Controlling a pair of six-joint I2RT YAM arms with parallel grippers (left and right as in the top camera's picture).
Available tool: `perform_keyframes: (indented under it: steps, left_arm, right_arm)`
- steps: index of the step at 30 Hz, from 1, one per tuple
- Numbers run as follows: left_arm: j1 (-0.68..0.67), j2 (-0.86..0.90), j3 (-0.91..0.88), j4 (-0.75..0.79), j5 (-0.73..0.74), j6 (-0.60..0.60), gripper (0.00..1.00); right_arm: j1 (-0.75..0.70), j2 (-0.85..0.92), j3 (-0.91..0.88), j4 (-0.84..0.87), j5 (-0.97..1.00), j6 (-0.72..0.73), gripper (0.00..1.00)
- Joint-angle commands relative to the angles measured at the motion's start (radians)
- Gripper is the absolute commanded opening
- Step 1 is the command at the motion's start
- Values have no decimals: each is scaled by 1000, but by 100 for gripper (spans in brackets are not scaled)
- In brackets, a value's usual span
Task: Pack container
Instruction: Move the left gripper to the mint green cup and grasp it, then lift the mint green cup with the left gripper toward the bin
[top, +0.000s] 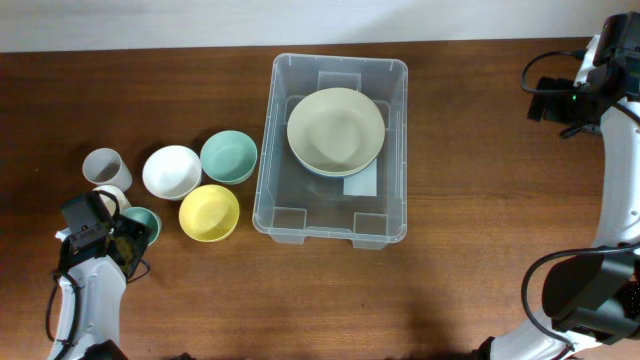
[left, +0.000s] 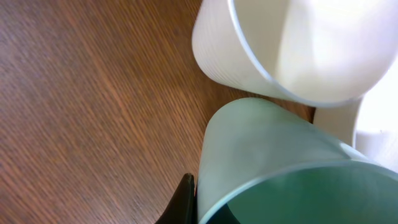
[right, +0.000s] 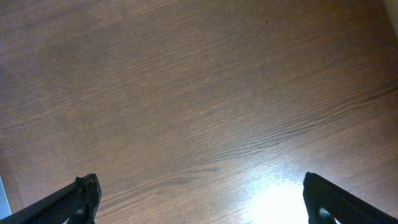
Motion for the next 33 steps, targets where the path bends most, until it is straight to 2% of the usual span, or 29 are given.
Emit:
perform_keyframes:
  steps: [1, 6, 14, 18, 21, 25, 28, 33]
  left_arm:
    - [4, -4, 21, 0, 66, 2, 1]
    - [4, -91, 24, -16, 92, 2, 1]
    - [4, -333, 95, -152, 93, 2, 1]
    - [3, -467, 138, -147, 200, 3, 1]
    - [-22, -517, 172, -93, 285, 55, 1]
    - [-93, -517, 240, -82, 286, 98, 1]
    - [-214, -470, 324, -74, 286, 167, 1]
    - [-393, -370, 385, 0, 286, 184, 1]
  right_arm:
    - [-5, -13, 14, 0, -6, 11, 99]
    - [-5, -13, 14, 0, -6, 11, 99]
    - [-5, -13, 14, 0, -6, 11, 99]
    - [-5, -13, 14, 0, -6, 11, 99]
    - [-5, -13, 14, 0, -6, 11, 99]
    - [-5, -13, 14, 0, -6, 11, 99]
    - [-5, -13, 14, 0, -6, 11, 99]
    - [-5, -13, 14, 0, -6, 11, 99]
